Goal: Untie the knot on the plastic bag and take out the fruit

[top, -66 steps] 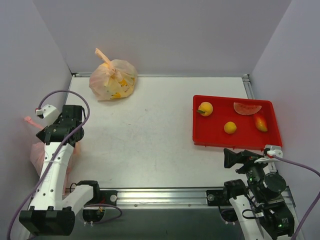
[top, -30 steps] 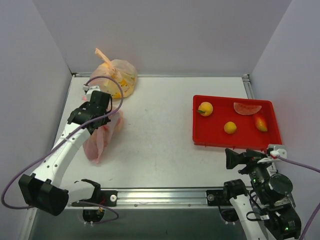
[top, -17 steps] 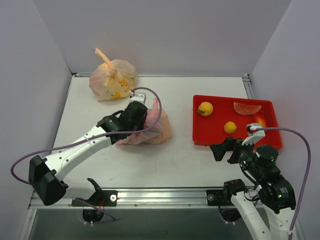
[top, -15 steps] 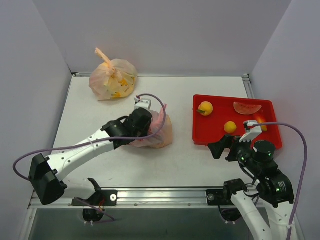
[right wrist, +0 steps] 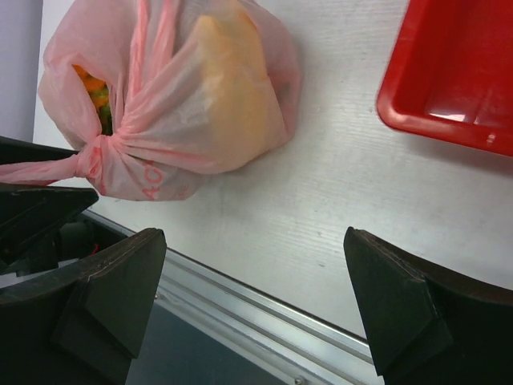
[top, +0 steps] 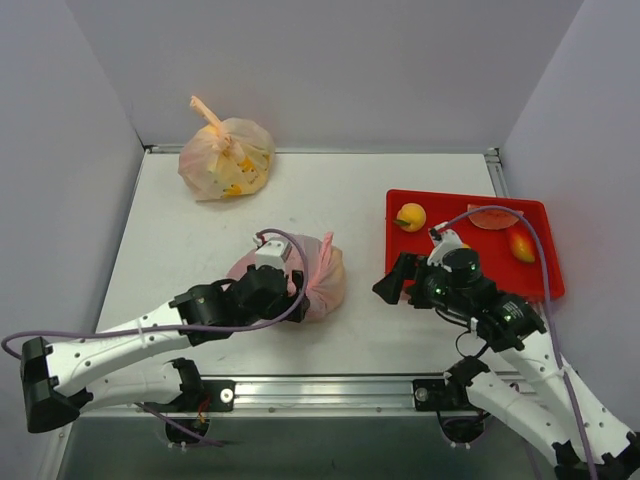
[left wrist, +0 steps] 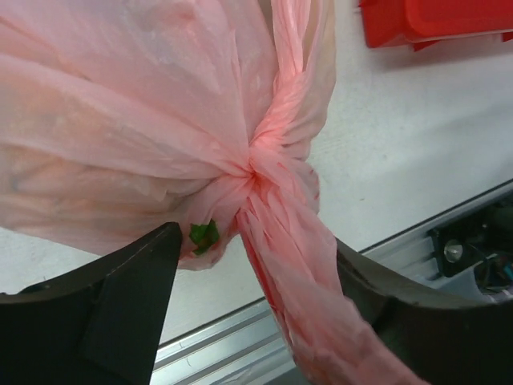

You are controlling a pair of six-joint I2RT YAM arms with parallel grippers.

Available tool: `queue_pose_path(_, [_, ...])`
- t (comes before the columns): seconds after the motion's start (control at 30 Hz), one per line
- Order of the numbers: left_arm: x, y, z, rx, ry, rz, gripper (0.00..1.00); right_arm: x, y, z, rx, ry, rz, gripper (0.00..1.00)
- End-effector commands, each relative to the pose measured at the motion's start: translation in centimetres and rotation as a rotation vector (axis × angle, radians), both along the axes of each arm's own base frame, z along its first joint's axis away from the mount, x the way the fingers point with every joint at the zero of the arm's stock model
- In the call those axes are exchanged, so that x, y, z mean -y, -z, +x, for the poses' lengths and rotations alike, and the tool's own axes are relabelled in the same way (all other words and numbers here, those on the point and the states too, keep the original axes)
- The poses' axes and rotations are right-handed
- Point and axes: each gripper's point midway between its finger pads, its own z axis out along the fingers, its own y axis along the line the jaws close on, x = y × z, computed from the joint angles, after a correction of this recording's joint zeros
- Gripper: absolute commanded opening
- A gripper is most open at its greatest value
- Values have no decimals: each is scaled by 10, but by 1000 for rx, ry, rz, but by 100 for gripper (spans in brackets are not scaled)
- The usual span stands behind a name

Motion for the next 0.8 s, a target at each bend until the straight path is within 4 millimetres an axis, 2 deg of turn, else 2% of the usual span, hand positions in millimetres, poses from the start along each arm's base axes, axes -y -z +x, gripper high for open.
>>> queue_pose_path(0.0, [1, -25, -13, 4, 23, -146, 78, -20, -14, 24, 62, 72, 0, 100])
queue_pose_path(0.07, [-1, -26, -20, 0, 61, -162, 82, -35, -13, 30, 56, 74, -39, 100])
queue_pose_path(0.2, [-7, -28, -34, -6, 144, -159, 85, -64, -18, 41, 53, 68, -21, 100])
queue_pose_path(0.23, [-10, -25, -36, -13, 149, -148, 85, -73, -14, 44, 44, 54, -30, 100])
queue_pose_path(0.27, [-11, -27, -36, -10, 148, -150, 85, -84, -24, 46, 67, 35, -8, 100])
queue_pose_path(0.3, [-11, -28, -36, -9, 146, -151, 85, -90, -26, 48, 71, 27, -8, 100])
queue_pose_path(0.33, [-12, -31, -35, -1, 145, -155, 85, -96, -19, 52, 53, 27, -21, 100])
queue_pose_path(0.37, [-12, -34, -33, 9, 138, -158, 86, -102, -21, 54, 51, 31, -10, 100])
queue_pose_path(0.5, [-13, -57, -25, 60, 124, -158, 87, -120, 7, 54, -43, 67, 9, 99])
queue_pose_path(0.53, [-13, -71, -23, 78, 124, -160, 87, -124, 10, 54, -52, 80, 24, 99])
queue_pose_path(0.57, [-15, -76, -21, 86, 115, -154, 88, -126, 14, 53, -61, 81, 26, 98])
queue_pose_path(0.63, [-25, -92, -14, 112, 64, -135, 88, -130, 30, 49, -89, 74, 9, 97])
queue_pose_path(0.73, [-37, -101, -7, 130, 5, -102, 89, -134, 45, 45, -128, 70, -5, 93])
queue_pose_path(0.77, [-39, -111, -4, 143, -11, -106, 89, -135, 48, 43, -131, 62, -12, 88])
